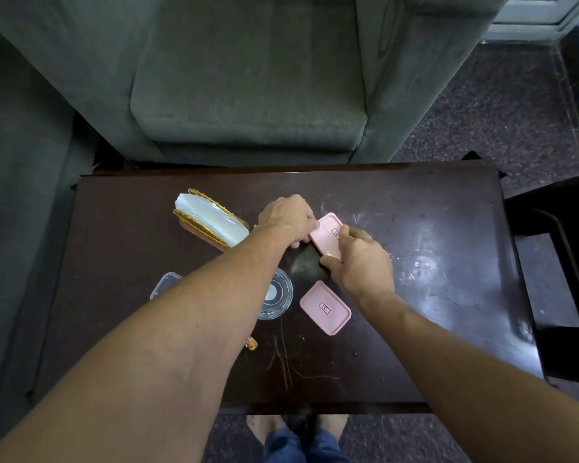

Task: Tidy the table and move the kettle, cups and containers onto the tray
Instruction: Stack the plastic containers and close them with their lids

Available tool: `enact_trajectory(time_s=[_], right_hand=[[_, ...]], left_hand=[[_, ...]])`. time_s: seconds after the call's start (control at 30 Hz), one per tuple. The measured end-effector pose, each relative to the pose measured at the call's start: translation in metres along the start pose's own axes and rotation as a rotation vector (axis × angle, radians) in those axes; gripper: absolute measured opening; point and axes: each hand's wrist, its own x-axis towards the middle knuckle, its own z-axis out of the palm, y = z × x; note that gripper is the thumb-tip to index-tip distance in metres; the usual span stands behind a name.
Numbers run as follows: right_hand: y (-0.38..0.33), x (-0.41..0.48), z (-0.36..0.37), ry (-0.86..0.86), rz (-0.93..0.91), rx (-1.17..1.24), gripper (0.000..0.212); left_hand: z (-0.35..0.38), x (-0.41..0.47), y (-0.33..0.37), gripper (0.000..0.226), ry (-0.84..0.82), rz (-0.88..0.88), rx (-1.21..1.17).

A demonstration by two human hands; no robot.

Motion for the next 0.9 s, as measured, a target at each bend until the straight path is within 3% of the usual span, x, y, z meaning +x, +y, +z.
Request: enact_trajectory(time_s=[0.27,0.47,0.6,0.67,0.8,0.9], right_hand=[[0.006,0.003,-0.003,-0.036,0.008,-0.055,0.070],[0.000,-0.011,-0.010,0.002,-0.033,0.030,0.076],[-0.014,-0.042,-0.001,0.374,-0.106,0.120,0.045],[-0.026,-0.057,0.005,0.482,-0.045,0.207,0.030],[-0.049,-0.094,0.022,0.471,0.092,0.269,0.014],[-0.065,-0.127,0.038,0.404,0.182,0.298,0.018]], left_hand=[[0.004,-0.002,0.001,0.027,0.031,-0.052,0.017],[0.004,-0.023,-0.013,0.047,0.253,0.039,-0.018],[-0.008,-0.056,-0.049,0.034,0.516,0.179,-0.066],[-0.015,-0.071,-0.072,0.031,0.629,0.180,-0.124],[-0.018,-0.101,-0.116,0.024,0.706,0.086,-0.086],[-0.010,-0.126,-0.147,0.022,0.712,0.036,-0.031]])
